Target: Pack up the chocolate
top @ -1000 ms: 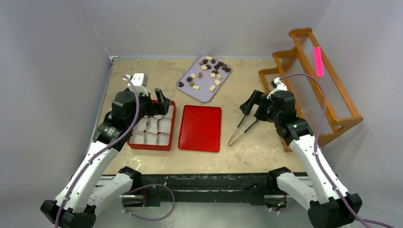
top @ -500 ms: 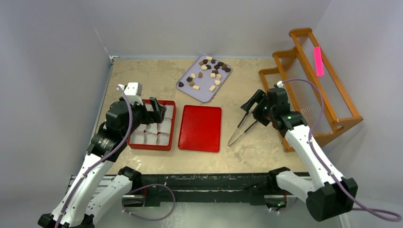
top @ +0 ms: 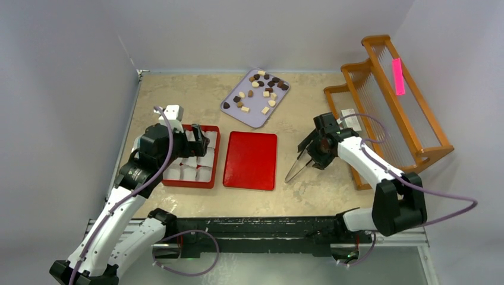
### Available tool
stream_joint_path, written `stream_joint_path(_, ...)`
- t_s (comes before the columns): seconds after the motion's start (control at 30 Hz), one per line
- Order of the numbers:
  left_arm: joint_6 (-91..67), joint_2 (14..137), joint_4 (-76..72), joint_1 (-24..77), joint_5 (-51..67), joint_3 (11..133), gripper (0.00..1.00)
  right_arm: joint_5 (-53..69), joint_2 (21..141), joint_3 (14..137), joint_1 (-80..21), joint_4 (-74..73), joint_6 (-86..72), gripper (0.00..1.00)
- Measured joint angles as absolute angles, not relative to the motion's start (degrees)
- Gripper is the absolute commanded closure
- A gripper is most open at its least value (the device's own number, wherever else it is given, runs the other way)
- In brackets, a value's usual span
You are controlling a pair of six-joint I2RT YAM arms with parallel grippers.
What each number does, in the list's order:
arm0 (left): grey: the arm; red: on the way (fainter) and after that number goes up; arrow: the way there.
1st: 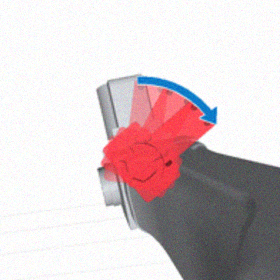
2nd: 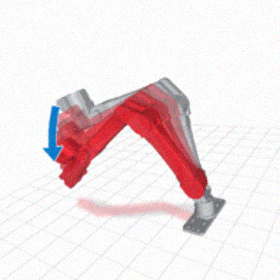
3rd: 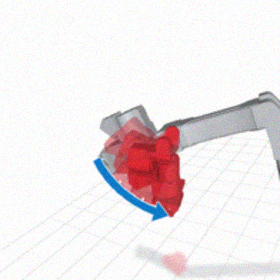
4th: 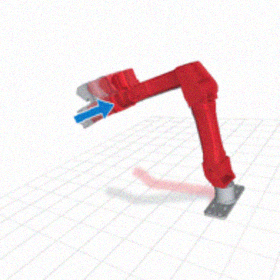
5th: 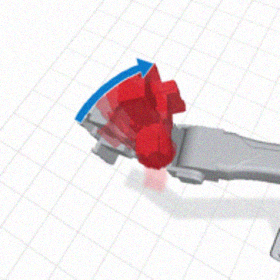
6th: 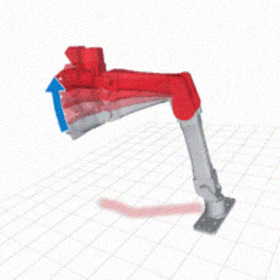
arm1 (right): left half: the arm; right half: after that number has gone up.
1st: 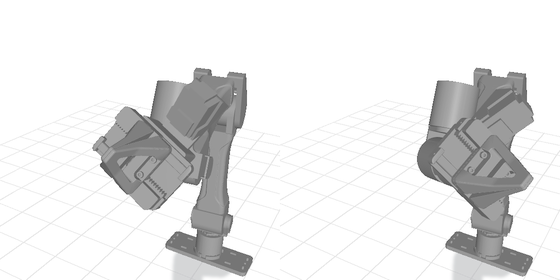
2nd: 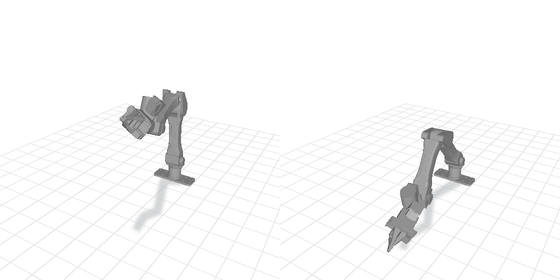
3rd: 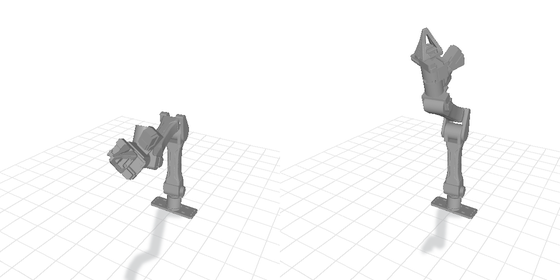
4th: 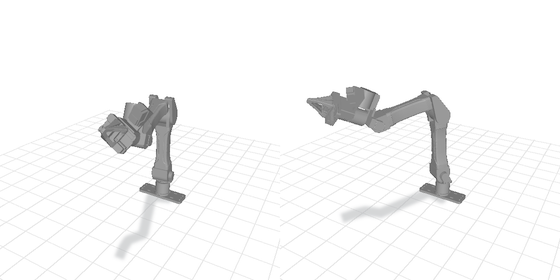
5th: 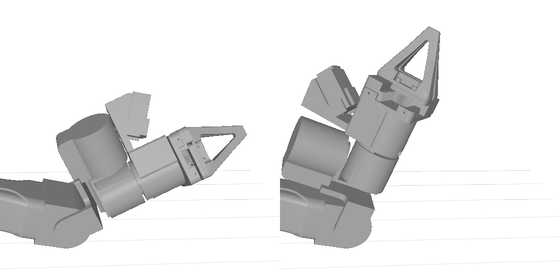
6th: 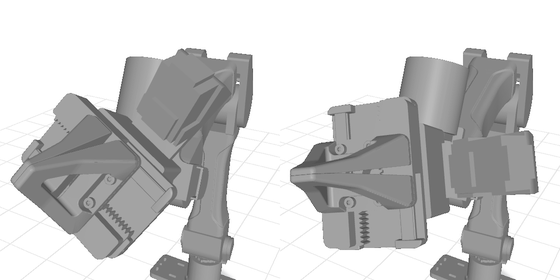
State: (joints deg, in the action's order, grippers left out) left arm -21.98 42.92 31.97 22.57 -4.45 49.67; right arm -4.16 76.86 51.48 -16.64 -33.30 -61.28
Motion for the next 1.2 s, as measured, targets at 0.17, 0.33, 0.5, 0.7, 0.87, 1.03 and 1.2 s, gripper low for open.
stream_joint_path(0.17, -21.98, 42.70, 31.99, 22.57, -4.40, 49.67, 0.00, -5.02, 81.25, 52.62, -18.59, -36.97, -64.60, 0.23)
stream_joint_path(0.33, -21.96, 41.74, 31.99, 22.57, -4.27, 49.67, 0.00, -4.78, 84.68, 53.67, -19.99, -37.80, -66.28, 0.24)
stream_joint_path(0.5, -21.98, 41.23, 31.99, 22.57, -4.25, 49.67, 0.00, -4.80, 87.15, 54.02, -20.99, -37.85, -67.29, 0.26)
stream_joint_path(0.7, -21.98, 41.23, 31.99, 22.57, -4.03, 49.67, 0.00, -4.82, 88.92, 54.65, -21.37, -36.51, -67.48, 0.30)
stream_joint_path(0.87, -21.98, 41.15, 31.99, 22.57, -3.77, 49.67, 0.00, -4.86, 90.67, 55.40, -21.47, -35.97, -67.51, 0.32)
stream_joint_path(1.03, -21.98, 40.97, 32.01, 22.57, -3.64, 49.67, 0.00, -4.99, 92.18, 55.53, -22.04, -35.42, -67.88, 0.35)
stream_joint_path(1.2, -21.96, 40.51, 31.99, 22.57, -3.57, 49.65, 0.00, -5.48, 93.38, 55.53, -22.44, -34.76, -68.20, 0.39)
